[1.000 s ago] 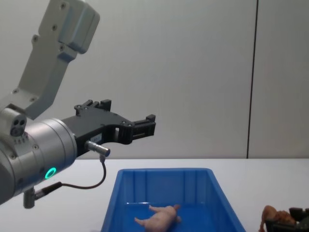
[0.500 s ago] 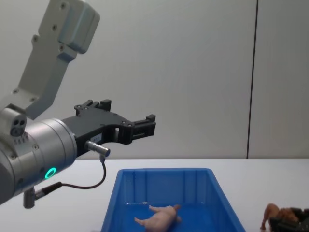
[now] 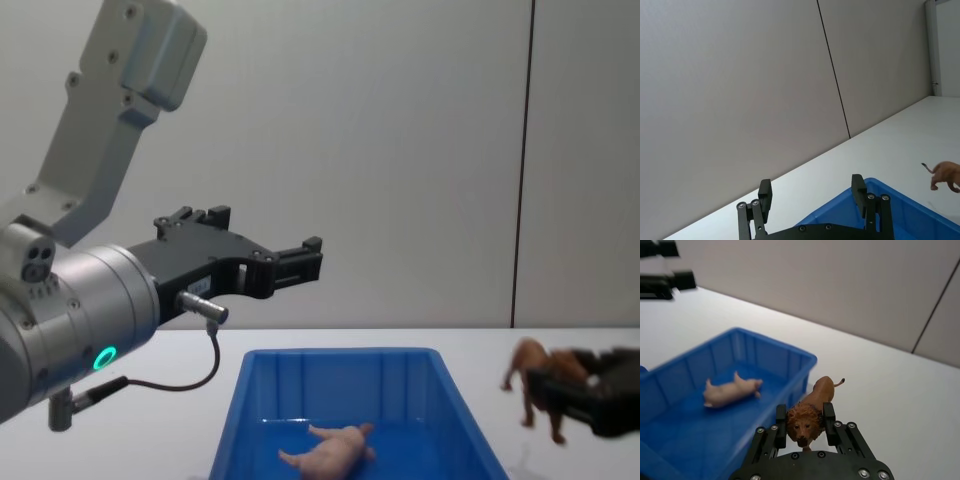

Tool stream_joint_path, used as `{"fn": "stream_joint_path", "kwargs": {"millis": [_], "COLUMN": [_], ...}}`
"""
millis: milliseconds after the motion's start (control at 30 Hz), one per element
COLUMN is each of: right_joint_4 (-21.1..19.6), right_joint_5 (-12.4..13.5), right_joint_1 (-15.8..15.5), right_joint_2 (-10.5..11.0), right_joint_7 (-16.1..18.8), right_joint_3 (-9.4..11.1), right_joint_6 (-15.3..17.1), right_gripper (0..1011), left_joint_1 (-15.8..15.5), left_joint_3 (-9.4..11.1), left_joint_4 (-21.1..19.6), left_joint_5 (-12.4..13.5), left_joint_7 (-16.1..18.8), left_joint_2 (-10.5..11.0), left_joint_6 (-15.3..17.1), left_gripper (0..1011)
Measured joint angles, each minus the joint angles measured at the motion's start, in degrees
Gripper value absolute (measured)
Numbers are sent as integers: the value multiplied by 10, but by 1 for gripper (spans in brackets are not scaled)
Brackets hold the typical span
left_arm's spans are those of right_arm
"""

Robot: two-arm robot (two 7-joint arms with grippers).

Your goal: Pick up the two dolls from the table and place them into the box.

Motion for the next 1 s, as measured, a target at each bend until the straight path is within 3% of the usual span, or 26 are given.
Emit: {"fn": "stream_joint_path", "kwargs": {"millis": [500, 733, 1000], "right_joint_4": [3, 18, 28], "right_joint_5": [12, 14, 10], "right_joint_1": [42, 63, 72], "right_joint_2": [-30, -45, -50], "right_joint_7": [78, 102, 94], "right_joint_3": [-16, -24, -26], "right_joint_6": [-45, -45, -27], "right_gripper": [420, 657, 891], "left_joint_1": [0, 0, 0], "left_joint_3": [0, 0, 0], "left_joint_4": [0, 0, 0], "left_joint_5": [0, 0, 0], "left_joint_7": [0, 0, 0], "left_joint_2": [0, 0, 0], "left_joint_6": [0, 0, 0], "left_gripper": [1001, 1001, 1001]}}
